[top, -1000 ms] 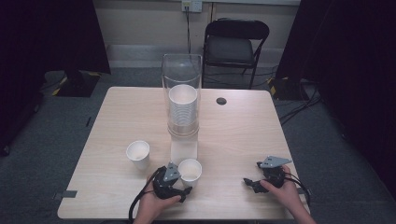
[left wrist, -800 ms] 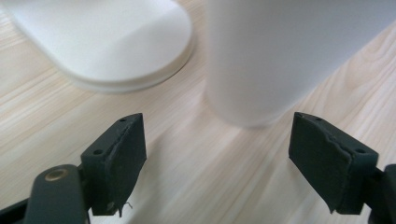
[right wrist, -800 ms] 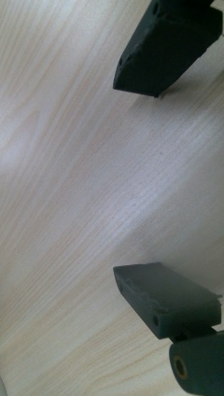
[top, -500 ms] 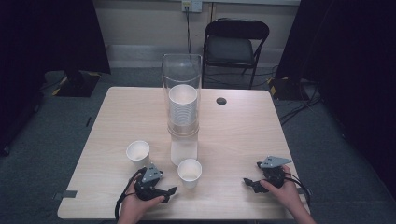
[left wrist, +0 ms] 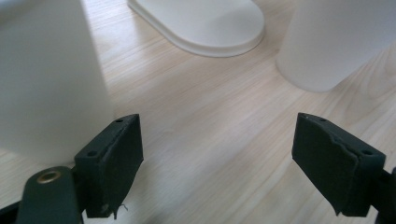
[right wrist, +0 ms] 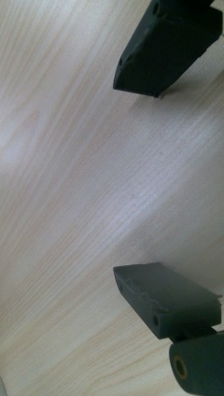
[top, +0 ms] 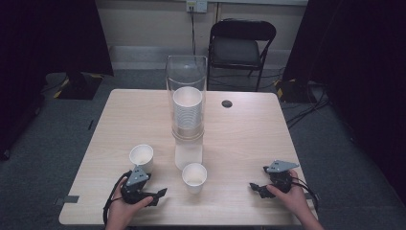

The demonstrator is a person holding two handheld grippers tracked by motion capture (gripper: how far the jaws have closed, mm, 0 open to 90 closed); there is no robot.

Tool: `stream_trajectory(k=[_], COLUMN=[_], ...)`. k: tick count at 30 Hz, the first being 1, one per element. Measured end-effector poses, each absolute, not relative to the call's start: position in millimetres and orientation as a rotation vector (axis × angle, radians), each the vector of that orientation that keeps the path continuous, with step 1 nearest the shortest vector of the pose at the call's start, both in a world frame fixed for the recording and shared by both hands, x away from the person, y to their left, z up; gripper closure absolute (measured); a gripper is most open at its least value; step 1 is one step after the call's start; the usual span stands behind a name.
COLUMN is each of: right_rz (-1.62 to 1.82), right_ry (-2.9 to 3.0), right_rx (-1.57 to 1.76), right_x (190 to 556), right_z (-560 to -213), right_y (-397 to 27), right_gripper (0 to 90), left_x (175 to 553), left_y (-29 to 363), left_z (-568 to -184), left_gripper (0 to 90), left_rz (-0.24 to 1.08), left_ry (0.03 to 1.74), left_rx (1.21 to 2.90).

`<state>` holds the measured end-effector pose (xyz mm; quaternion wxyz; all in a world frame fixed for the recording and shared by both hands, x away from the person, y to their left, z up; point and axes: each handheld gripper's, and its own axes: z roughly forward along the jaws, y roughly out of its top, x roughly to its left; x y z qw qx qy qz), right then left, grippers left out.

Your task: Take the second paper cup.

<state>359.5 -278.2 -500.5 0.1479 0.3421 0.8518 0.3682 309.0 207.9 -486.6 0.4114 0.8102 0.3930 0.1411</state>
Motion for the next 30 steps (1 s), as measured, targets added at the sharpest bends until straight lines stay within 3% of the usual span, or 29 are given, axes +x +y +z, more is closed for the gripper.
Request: stream_trajectory(k=[16, 30], right_rz=[1.059, 1.059], right_ry=[2.451, 2.451], right_rx=[0.983, 0.984], right_x=[359.6, 359.5], right_z=[-500.5, -500.5], right_y=[-278.2, -278.2], right_gripper=[9.0, 9.0], left_x=[309.5, 308.3], left_y=[259.1, 278.1], left_z=[-484.7, -493.0], left_gripper=[16.0, 16.0], left_rz=[0.434, 0.474], left_ry=[1.096, 1.156], left_rx=[1.966, 1.992])
